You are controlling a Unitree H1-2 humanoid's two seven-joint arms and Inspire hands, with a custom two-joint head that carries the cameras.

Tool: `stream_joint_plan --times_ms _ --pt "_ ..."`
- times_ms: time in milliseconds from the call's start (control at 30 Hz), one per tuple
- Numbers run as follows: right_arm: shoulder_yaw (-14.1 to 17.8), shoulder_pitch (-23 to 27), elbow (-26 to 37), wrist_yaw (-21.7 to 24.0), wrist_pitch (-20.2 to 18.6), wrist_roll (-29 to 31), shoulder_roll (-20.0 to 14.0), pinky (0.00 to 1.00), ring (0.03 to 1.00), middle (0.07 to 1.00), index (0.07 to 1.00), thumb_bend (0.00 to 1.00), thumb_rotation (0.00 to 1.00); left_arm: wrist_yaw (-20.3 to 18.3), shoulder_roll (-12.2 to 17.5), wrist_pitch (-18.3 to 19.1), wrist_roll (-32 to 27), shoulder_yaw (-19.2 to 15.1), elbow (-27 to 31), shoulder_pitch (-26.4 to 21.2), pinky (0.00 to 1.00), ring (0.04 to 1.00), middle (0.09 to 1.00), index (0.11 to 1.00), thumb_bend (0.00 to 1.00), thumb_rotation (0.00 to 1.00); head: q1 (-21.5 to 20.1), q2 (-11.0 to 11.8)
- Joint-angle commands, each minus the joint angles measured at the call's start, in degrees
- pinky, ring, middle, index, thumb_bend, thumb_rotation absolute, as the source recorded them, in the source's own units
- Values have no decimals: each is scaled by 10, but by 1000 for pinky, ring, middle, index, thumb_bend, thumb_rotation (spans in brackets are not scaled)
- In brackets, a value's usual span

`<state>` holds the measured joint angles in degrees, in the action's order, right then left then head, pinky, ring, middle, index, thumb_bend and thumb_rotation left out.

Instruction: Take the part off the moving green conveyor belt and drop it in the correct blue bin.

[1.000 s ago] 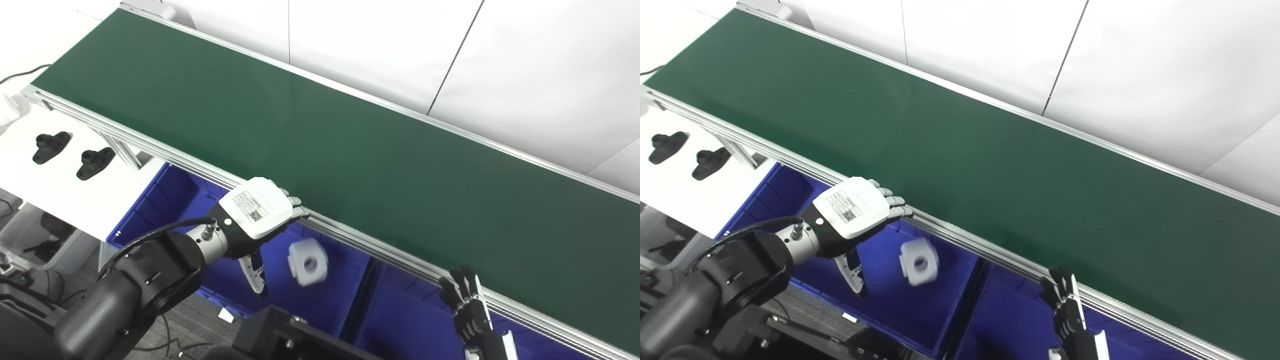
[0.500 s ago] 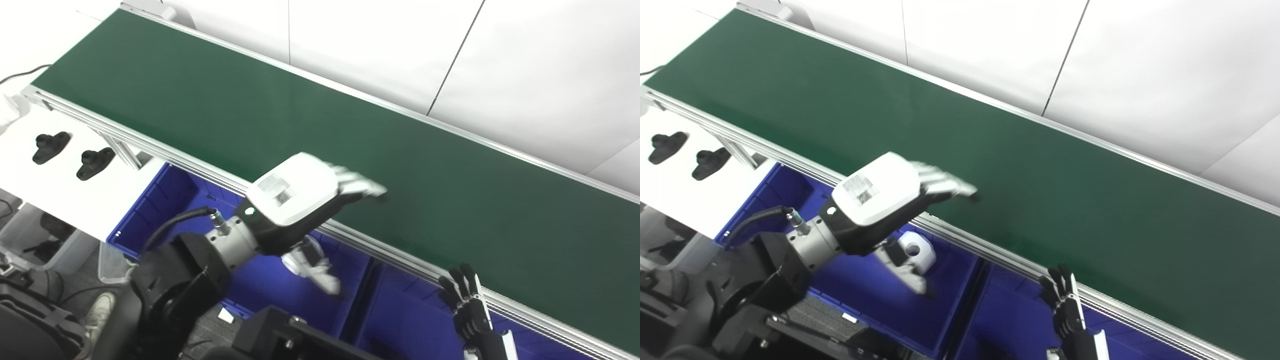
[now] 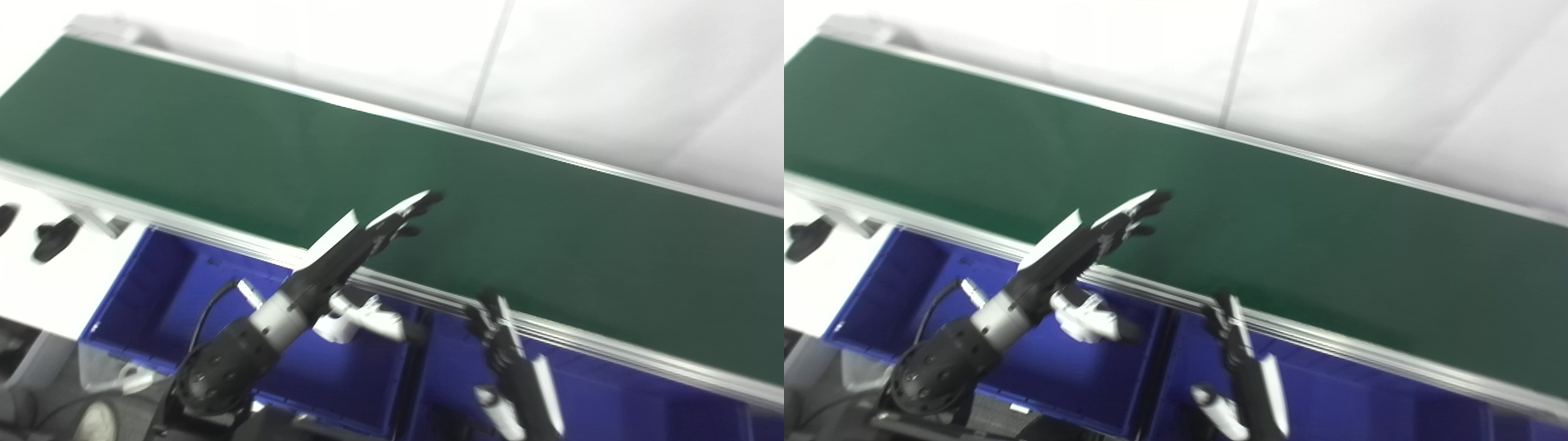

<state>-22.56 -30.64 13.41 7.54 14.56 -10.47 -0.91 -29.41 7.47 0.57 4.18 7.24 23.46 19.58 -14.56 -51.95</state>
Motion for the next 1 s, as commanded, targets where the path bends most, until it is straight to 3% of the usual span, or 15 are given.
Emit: stream_joint_plan --times_ms 0,100,233,433,700,833,967 --pt "-9 -3 0 -11 -4 -14 15 947 960 999 1000 813 870 0 26 -43 -33 -2 -6 -3 976 1000 1000 972 996 417 0 0" --pt "-18 -1 -12 -22 -5 -29 31 968 964 1000 1000 830 861 -6 58 -57 -58 2 -31 -6 998 1000 1000 992 1000 418 -50 6" --pt "-29 6 -22 -31 -14 -42 42 961 979 1000 1000 854 860 -7 87 -74 -72 10 -52 -12 1000 1000 1000 1000 1000 421 -76 7" --pt "-35 15 -33 -45 -13 -59 44 928 985 1000 1000 850 892 -7 108 -101 -65 24 -65 -17 1000 1000 1000 1000 1000 407 -76 6" --pt "-32 14 -25 -42 -17 -46 33 929 980 1000 1000 842 887 4 111 -104 -51 40 -52 -14 1000 1000 1000 1000 1000 423 -49 -4" --pt "-29 13 -19 -38 -23 -35 29 935 975 1000 1000 850 885 14 103 -87 -50 43 -29 -4 997 1000 1000 1000 1000 418 -36 -10" --pt "-30 17 -21 -40 -22 -37 32 942 976 1000 1000 836 876 51 79 -64 -49 33 23 19 1000 1000 1000 1000 1000 407 -78 -17"
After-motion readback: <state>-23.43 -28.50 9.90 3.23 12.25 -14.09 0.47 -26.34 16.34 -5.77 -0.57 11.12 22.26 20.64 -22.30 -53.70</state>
